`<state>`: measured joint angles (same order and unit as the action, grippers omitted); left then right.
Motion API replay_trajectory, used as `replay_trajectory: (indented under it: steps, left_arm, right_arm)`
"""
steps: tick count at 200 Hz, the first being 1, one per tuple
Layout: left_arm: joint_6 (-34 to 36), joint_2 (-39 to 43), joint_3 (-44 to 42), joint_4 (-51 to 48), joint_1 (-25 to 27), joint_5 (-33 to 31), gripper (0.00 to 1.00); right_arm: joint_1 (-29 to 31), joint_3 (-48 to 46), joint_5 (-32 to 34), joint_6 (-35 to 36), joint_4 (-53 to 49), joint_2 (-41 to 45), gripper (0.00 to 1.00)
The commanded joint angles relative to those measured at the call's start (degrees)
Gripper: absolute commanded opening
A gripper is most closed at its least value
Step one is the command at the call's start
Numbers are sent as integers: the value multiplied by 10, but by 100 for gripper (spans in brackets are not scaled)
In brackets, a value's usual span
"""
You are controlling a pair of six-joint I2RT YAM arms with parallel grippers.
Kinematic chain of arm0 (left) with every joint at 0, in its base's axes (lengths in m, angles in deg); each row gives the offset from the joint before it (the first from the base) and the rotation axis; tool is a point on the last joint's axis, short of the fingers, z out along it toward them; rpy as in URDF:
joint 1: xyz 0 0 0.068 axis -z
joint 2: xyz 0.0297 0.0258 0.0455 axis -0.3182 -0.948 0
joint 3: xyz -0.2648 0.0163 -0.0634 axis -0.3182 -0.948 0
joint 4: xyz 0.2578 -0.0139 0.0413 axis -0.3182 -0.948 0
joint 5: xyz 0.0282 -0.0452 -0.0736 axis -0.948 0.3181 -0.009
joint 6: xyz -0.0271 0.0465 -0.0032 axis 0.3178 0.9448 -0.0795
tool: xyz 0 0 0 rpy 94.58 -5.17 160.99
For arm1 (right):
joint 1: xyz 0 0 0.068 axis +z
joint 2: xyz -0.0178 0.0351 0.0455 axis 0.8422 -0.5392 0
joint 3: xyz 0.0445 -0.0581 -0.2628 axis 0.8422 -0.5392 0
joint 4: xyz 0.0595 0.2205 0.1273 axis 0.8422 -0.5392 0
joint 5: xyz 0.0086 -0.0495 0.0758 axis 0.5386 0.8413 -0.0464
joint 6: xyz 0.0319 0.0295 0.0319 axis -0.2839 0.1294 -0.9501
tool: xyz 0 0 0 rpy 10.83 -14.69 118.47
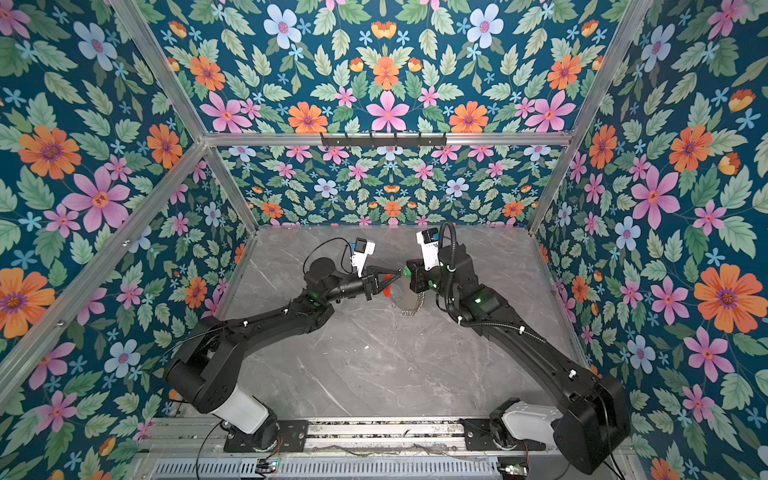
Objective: Put the keys on the keyring
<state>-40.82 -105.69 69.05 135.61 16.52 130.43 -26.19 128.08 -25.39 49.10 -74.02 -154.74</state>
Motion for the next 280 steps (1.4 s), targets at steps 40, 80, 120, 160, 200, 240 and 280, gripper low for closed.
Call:
replay_trajectory:
  steps: [40, 80, 120, 160, 200, 240, 280]
  left_arm:
    - [9, 3, 6, 17, 1, -2, 0]
    - [4, 2, 8, 19, 2, -1, 0]
    - [3, 2, 10, 16, 3, -1, 0]
    - [0, 1, 12, 19, 3, 2, 0]
    - [-7, 0, 11, 30, 3, 8, 0]
    - [-9, 0, 8, 34, 3, 11, 0]
    - [-16, -3, 8, 44, 4, 17, 0]
  right_arm:
    - [-15, -5, -91, 19, -32, 18, 0]
    - [-12, 5, -121, 13, -16, -4, 0]
    - [-12, 15, -119, 13, -7, -17, 0]
    - [-12, 14, -94, 13, 5, -28, 0]
    - [-11, 1, -47, -1, 43, -34, 0]
    - [-9, 0, -6, -22, 65, -39, 0]
    - [-1, 5, 25, -32, 60, -47, 0]
